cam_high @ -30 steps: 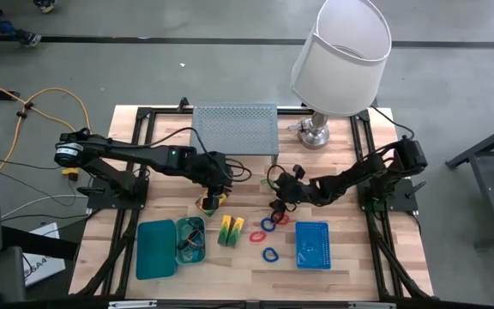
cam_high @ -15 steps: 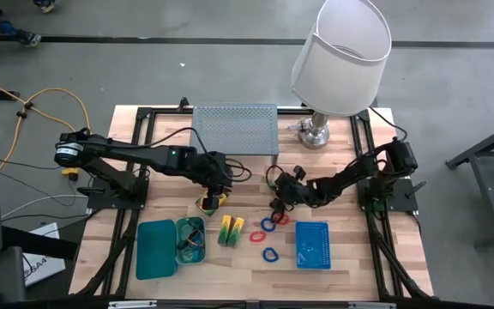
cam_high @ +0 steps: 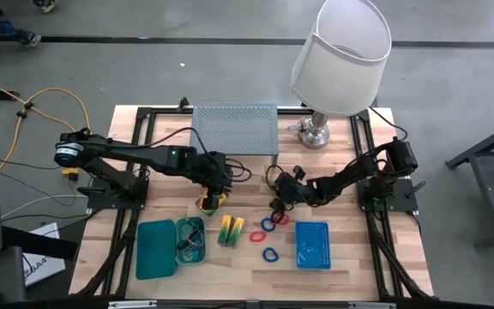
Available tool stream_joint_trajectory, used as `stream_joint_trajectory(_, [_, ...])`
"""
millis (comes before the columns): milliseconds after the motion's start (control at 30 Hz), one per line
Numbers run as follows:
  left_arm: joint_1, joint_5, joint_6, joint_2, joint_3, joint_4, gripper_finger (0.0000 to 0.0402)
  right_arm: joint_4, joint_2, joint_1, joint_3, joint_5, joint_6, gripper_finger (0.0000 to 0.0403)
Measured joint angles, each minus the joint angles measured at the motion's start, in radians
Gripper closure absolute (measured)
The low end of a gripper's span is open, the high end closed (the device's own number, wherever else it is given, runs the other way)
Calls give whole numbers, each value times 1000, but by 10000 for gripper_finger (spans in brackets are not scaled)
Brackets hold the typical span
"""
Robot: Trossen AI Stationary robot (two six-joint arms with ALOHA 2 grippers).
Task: Pick & Place Office Desk Supplies
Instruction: Put the green rubber band into the green bin
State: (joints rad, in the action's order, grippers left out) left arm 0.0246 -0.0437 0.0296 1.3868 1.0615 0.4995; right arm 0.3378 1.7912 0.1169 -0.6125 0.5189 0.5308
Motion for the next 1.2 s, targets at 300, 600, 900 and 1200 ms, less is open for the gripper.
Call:
stream_joint_trajectory(300, [0, 0, -1, 0, 0, 1, 340, 7, 1, 0, -1, -6, 0, 398])
stream_joint_trajectory(600, [0, 0, -2, 0, 0, 1, 340, 52, -3, 17, 2, -1, -47, 401])
stream_joint_trajectory(900, [0, 0, -5, 0, 0, 1, 340, 142, -81, 65, 2, 38, -165, 401])
stream_joint_trajectory(1200, [0, -4, 21, 0, 0, -57, 340, 198, -135, 73, -68, 32, -307, 401])
